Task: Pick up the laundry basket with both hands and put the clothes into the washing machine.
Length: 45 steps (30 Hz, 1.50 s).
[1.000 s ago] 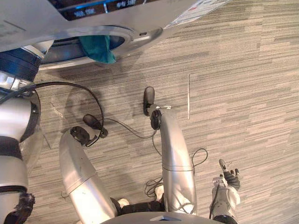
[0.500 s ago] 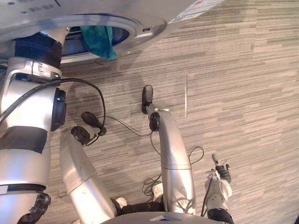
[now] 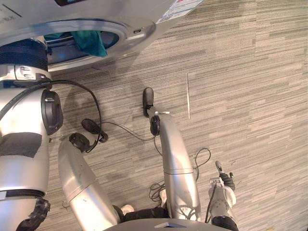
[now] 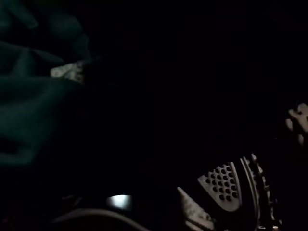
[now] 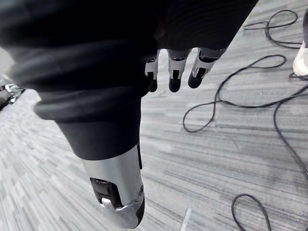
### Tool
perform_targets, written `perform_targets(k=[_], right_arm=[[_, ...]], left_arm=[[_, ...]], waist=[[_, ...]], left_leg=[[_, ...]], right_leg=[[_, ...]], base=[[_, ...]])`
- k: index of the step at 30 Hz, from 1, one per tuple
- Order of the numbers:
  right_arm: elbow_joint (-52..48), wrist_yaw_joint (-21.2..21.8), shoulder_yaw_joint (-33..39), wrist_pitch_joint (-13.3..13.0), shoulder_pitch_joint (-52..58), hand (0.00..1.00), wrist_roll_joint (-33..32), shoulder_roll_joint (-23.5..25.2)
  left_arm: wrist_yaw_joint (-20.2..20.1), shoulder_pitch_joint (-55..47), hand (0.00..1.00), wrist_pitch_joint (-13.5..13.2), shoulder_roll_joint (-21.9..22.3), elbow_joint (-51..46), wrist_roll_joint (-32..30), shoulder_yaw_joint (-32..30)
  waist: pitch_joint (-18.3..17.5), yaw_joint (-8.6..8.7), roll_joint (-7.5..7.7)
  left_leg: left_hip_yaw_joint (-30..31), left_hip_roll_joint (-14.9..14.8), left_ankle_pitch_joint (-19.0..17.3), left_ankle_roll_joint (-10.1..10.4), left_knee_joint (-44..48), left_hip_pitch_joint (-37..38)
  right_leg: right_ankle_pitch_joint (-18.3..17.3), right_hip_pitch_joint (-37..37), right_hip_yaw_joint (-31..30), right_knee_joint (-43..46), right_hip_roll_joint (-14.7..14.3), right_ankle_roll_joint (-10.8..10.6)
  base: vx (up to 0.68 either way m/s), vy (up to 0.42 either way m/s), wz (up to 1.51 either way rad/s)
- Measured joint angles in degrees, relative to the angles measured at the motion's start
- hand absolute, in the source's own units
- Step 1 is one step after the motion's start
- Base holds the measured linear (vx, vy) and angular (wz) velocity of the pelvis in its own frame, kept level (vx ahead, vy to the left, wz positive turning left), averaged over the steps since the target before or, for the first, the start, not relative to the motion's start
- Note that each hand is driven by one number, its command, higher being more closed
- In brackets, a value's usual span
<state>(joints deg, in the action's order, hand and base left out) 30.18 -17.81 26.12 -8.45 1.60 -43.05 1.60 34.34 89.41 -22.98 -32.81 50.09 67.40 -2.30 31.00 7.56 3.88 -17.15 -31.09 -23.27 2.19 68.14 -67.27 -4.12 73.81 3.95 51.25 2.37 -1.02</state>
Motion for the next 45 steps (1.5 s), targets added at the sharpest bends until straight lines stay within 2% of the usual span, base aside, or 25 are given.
perform_targets(k=[3,6,7,8,10,11,13,14,15,17,20,24,27,29,30,31,32,33,34,35,36,37,38,40,45], right_arm=[[0.06,0.18,-0.05,0.18,0.02,0.00,0.02,-0.01],[0.59,0.30,-0.24,0.18,0.02,0.00,0.08,-0.02],[1.31,0.49,-0.29,0.11,0.04,0.00,0.09,-0.16],[1.55,0.57,-0.30,0.08,0.04,0.00,0.11,-0.23],[3.67,2.23,-1.46,-0.46,0.04,0.00,0.26,-0.79],[4.31,2.64,-1.80,-0.73,0.05,0.00,0.34,-0.85],[6.54,2.97,-3.53,-1.65,0.08,0.00,0.63,-1.20],[6.93,3.05,-3.68,-1.82,0.08,0.00,0.61,-1.20],[7.32,3.40,-4.34,-1.90,0.07,0.00,0.32,-1.27],[7.36,4.32,-5.76,-1.99,-0.03,0.00,-0.11,-1.72],[7.37,5.35,-5.76,-2.67,-0.20,0.00,-0.73,-2.08],[9.32,7.56,-7.29,-2.72,-0.21,0.00,-2.09,-2.15],[9.37,7.73,-7.57,-2.58,-0.56,0.00,-2.13,-2.11],[8.96,7.80,-7.54,-2.54,-0.92,0.00,-2.15,-2.16],[8.95,7.81,-7.50,-2.40,-1.39,0.00,-2.16,-2.12],[8.87,7.81,-7.49,-1.91,-1.98,0.00,-2.15,-2.02],[8.73,7.80,-7.49,-1.49,-2.21,0.00,-2.15,-2.02],[8.47,7.77,-7.49,-0.79,-2.54,0.00,-2.03,-1.86],[7.89,7.63,-7.50,-0.14,-2.59,0.00,-1.51,-1.69],[7.32,7.54,-7.50,-0.01,-2.59,0.00,-1.51,-1.66],[6.61,7.28,-7.47,0.00,-2.59,0.00,-1.28,-1.73],[6.04,7.13,-7.47,-0.06,-2.60,0.00,-0.09,-1.85],[5.57,7.06,-7.47,-0.07,-2.60,0.00,0.59,-1.87],[3.99,7.02,-7.48,-0.20,-3.11,0.00,0.80,-2.03],[4.01,6.12,-7.49,-0.60,-4.05,0.00,2.93,-2.28]], left_arm=[[0.02,-0.72,0.00,0.01,-0.34,-1.28,-0.73,-0.01],[-0.28,-1.18,0.00,2.10,-0.91,-4.27,-5.90,0.13],[-1.18,-1.18,0.00,6.40,-1.72,-4.83,-13.79,1.25],[-1.24,-1.19,0.00,7.70,-1.97,-4.83,-16.60,1.61],[-2.13,-1.19,0.00,16.93,-3.87,-5.70,-43.05,6.38],[-2.33,-1.19,0.00,18.56,-4.02,-6.31,-48.74,7.94],[-2.13,-1.19,0.00,25.24,-3.87,-8.39,-71.20,12.15],[-2.10,-1.18,0.00,26.43,-3.55,-8.45,-74.99,12.55],[-2.20,-1.20,0.00,29.82,-2.62,-8.27,-82.67,12.65],[-2.67,-1.18,0.00,33.20,-0.74,-8.18,-88.06,12.65],[-3.34,-1.21,0.00,35.16,1.95,-8.28,-93.29,13.06],[-5.01,-2.41,0.00,35.15,1.15,-8.85,-101.12,13.72],[-7.76,-4.40,0.00,35.02,1.70,-8.88,-101.26,13.22],[-9.97,-6.05,0.00,33.89,3.79,-9.05,-95.66,9.56],[-10.77,-7.66,0.00,32.90,5.27,-9.39,-91.05,5.45],[-10.71,-10.52,0.00,30.72,5.55,-11.36,-81.43,2.10],[-10.65,-12.65,0.00,29.47,5.58,-13.25,-75.46,0.49],[-10.55,-17.81,0.00,27.02,5.75,-18.32,-65.43,-2.34],[-9.25,-23.87,0.00,23.27,6.06,-23.85,-56.41,-3.77],[-8.62,-27.23,0.00,21.67,6.44,-26.99,-53.43,-4.30],[-7.46,-33.29,0.00,18.05,8.04,-32.91,-48.05,-4.66],[-5.99,-38.73,0.00,16.08,10.85,-37.88,-46.49,-4.64],[-5.47,-41.32,0.00,15.53,12.47,-39.84,-46.49,-4.45],[-4.38,-50.38,0.00,15.34,18.27,-44.45,-49.45,-2.59],[-6.40,-65.07,0.00,15.47,24.77,-50.35,-54.65,7.17]], waist=[[0.00,0.08,0.00],[0.00,0.14,0.00],[0.00,0.07,0.00],[0.00,0.01,0.00],[0.00,-0.05,0.00],[-0.01,-0.08,0.01],[-0.02,-0.89,0.03],[-0.02,-1.05,0.03],[-0.02,-1.51,0.03],[-0.09,-1.66,0.14],[-0.12,-1.84,0.19],[-0.56,-1.84,0.89],[-1.04,-2.05,1.63],[-1.22,-2.18,1.93],[-1.23,-1.99,1.94],[-1.26,-1.57,1.98],[-1.26,-1.45,1.98],[-1.26,-1.44,1.98],[-1.27,-1.57,1.96],[-1.27,-1.69,1.95],[-1.27,-2.12,1.95],[-1.27,-2.84,1.95],[-1.27,-3.20,1.95],[-1.27,-4.18,1.94],[-1.35,-4.82,1.85]], left_leg=[[0.27,-0.01,-0.05,0.05,0.02,-0.29],[1.33,0.00,0.01,0.16,0.04,-1.33],[2.11,0.05,0.15,0.37,0.01,-1.98],[2.20,0.08,0.18,0.40,0.00,-2.03],[3.12,0.15,0.45,0.71,-0.19,-2.71],[3.32,0.15,0.54,0.74,-0.26,-2.97],[4.23,0.17,0.92,1.07,-0.36,-4.29],[4.39,0.18,1.04,1.09,-0.36,-4.61],[4.78,0.18,1.24,1.12,-0.36,-5.10],[5.43,0.36,1.53,1.07,-0.47,-5.77],[5.81,0.98,1.87,0.76,-0.75,-6.25],[6.13,1.08,2.02,0.78,-0.82,-6.47],[6.16,1.36,2.32,0.82,-1.34,-6.47],[6.19,1.62,2.64,0.73,-1.55,-6.47],[6.35,1.96,2.81,0.67,-1.76,-6.45],[6.41,2.38,2.98,0.67,-2.03,-6.32],[6.37,2.51,3.06,0.66,-2.18,-6.22],[6.30,2.56,3.14,0.68,-2.38,-5.88],[6.35,2.58,3.18,0.72,-2.48,-5.55],[6.41,2.62,3.20,0.75,-2.49,-5.48],[6.48,2.74,3.23,0.78,-2.49,-5.43],[6.56,2.94,3.29,0.75,-2.56,-5.30],[6.63,3.15,3.42,0.74,-2.65,-5.17],[6.92,4.29,3.92,0.79,-3.40,-4.25],[7.56,5.68,3.87,1.29,-4.37,-2.08]], right_leg=[[-0.01,0.10,0.15,-0.02,0.01,0.01],[-0.05,0.29,1.08,-0.10,0.05,0.08],[-0.21,0.30,1.71,-0.05,0.20,0.33],[-0.27,0.30,1.77,-0.03,0.22,0.42],[-0.49,0.36,2.73,0.03,0.36,0.71],[-0.55,0.48,2.89,0.04,0.39,0.79],[-0.65,1.19,3.31,0.16,0.42,0.92],[-0.67,1.40,3.42,0.20,0.45,0.95],[-0.71,1.57,3.81,0.10,0.52,1.01],[-0.72,1.56,4.48,-0.02,0.84,1.03],[-0.72,1.49,4.78,-0.25,1.46,1.02],[-0.60,1.36,4.98,-0.66,1.44,1.11],[-0.57,1.30,5.13,-0.99,1.56,1.16],[-0.57,1.19,5.32,-0.94,1.87,1.16],[-0.58,0.95,5.66,-0.87,2.29,1.15],[-0.59,0.79,5.69,-0.89,2.53,1.14],[-0.59,0.71,5.69,-0.86,2.64,1.14],[-0.59,0.42,5.71,-0.76,2.67,1.14],[-0.70,0.17,5.74,-0.60,2.69,1.12],[-0.81,0.14,5.77,-0.49,2.74,1.09],[-1.13,0.19,5.82,-0.36,2.99,1.18],[-1.55,0.17,5.91,0.09,3.29,1.33],[-1.75,0.10,5.92,0.35,3.46,1.44],[-2.77,-0.64,5.99,1.01,4.36,1.08],[-3.85,-2.52,6.04,1.84,5.18,1.38]], base=[[-0.04,-0.012,0.00],[-0.03,-0.015,0.03],[-0.03,-0.015,0.08],[-0.03,-0.016,0.10],[-0.03,-0.021,0.08],[-0.04,-0.027,0.07],[-0.04,-0.027,0.05],[-0.04,-0.027,0.06],[-0.02,-0.014,0.07],[-0.04,-0.018,0.14],[-0.05,-0.009,0.13],[-0.04,-0.004,0.00],[-0.04,-0.015,0.04],[-0.04,-0.013,0.11],[-0.04,-0.007,0.16],[-0.04,-0.005,0.16],[-0.04,-0.008,0.10],[-0.04,-0.013,0.06],[-0.04,-0.016,0.05],[-0.04,-0.020,0.09],[-0.04,-0.026,0.14],[-0.05,-0.029,0.18],[-0.07,-0.046,0.26],[-0.08,-0.053,0.29],[-0.07,-0.051,0.17]])
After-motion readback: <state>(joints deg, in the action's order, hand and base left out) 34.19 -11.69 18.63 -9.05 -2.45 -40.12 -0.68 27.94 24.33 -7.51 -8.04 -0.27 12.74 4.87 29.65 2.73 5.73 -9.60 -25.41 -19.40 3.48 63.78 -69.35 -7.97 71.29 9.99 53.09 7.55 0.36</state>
